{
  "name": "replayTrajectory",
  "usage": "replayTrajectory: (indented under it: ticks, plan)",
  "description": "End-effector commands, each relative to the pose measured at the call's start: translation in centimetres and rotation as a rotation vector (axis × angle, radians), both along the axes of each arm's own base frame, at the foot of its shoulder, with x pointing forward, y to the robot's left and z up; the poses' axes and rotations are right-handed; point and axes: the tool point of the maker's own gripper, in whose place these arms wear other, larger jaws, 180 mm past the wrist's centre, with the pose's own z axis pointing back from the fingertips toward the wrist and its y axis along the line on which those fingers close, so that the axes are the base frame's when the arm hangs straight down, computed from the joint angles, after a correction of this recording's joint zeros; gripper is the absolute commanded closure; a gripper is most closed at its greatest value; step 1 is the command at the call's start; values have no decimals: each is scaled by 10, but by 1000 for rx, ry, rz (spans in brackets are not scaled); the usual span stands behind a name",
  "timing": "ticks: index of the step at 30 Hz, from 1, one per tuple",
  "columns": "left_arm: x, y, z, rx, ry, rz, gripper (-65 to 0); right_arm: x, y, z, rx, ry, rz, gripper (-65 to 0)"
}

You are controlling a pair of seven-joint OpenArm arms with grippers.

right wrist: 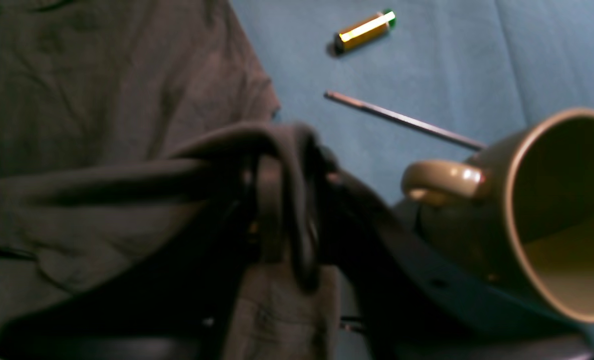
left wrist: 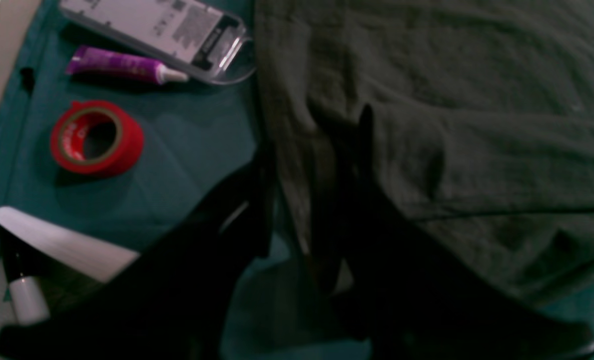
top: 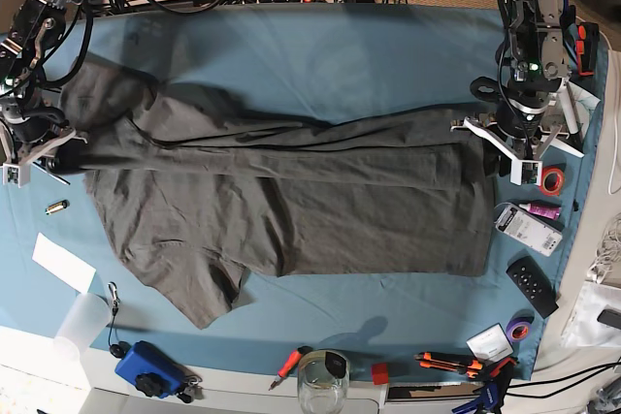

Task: Fold the T-shirt properly
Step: 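Open both grippers and release the folded edge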

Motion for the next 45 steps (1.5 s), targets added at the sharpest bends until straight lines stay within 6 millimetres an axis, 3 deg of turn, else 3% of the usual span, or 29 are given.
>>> replayTrajectory:
  ticks: [1, 9, 15, 18, 21, 25, 32, 38, 45]
  plan:
    - [8, 3, 15, 12, -53, -3, -130, 11, -7, 23, -33, -68, 7, -171]
    - [7, 3, 14, 17, -50, -3, -130, 21, -6, 34, -22, -91, 3, -190]
    - [-7, -2, 3, 25, 81, -27, -135, 33, 6, 45, 59, -129, 28, -190]
    - [-13, -5, 1, 30, 95, -48, -218, 32, 7, 43, 72, -117, 30, -191]
    - [-22, -12, -5, 32, 114, -97, -277, 30, 7, 40, 75, -92, 28, -260]
    - [-32, -17, -8, 19, 130, -107, -277, 30, 10, 39, 95, -93, 31, -278]
    - [-33, -30, 8, -3, 87, -116, -277, 32, 15, 41, 131, -109, 41, -277]
    - [-53, -30, -7, -45, 149, -78, -277, 32, 16, 42, 137, -112, 44, -277]
    - [-54, -40, -7, -116, 147, -71, -277, 31, 18, 40, 148, -103, 47, -277]
